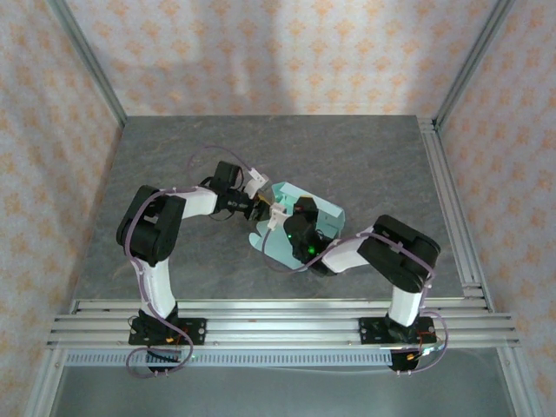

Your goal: Fold the paper box

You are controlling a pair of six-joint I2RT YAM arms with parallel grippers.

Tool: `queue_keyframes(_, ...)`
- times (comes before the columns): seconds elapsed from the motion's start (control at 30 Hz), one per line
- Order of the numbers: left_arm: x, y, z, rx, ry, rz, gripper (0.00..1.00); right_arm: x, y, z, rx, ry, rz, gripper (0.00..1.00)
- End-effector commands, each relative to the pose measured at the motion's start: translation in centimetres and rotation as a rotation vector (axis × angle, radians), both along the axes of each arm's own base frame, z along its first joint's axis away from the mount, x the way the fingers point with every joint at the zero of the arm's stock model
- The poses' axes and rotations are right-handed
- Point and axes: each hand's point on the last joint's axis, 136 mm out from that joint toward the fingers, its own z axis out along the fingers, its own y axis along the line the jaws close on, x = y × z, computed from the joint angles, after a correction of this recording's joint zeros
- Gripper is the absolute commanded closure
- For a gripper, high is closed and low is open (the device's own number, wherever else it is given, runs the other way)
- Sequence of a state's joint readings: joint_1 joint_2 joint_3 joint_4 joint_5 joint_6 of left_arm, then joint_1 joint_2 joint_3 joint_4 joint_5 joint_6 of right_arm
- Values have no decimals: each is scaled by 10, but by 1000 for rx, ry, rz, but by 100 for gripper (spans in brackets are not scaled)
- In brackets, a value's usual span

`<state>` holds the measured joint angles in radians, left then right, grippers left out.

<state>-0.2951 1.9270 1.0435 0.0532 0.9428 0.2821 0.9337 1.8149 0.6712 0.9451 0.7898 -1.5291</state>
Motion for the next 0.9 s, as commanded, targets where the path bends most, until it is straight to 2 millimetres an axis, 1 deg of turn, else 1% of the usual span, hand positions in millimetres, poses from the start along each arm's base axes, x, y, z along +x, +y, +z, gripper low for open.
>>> queue_keyframes(0.0, 7, -3, 17, -15, -55, -6, 50, 0, 2, 1, 0, -45, -4, 100)
queue_keyframes(0.13, 8, -1, 17, -1, -62, -15, 50, 1, 1, 1, 0, -55, -14, 100)
queue_keyframes(0.23, 4, -3, 18, -4, -72, -47, 50, 0, -1, 2, 1, -50, -19, 100)
queue_keyframes(0.3, -3, -7, 24, -27, -66, -102, 49, -1, -3, 1, -1, -44, -20, 100)
queue_keyframes(0.37, -10, -13, 19, -47, -37, -154, 49, -2, -4, -2, -3, -36, -23, 100)
queue_keyframes(0.57, -22, -25, 22, -63, -22, -244, 49, -2, -5, -4, 2, -30, -29, 100)
queue_keyframes(0.77, -24, -27, 14, -41, -7, -247, 49, -2, -5, -4, 11, -27, -34, 100)
queue_keyframes(0.87, -19, -24, 9, -16, -11, -219, 50, -2, -5, -3, 13, -28, -37, 100)
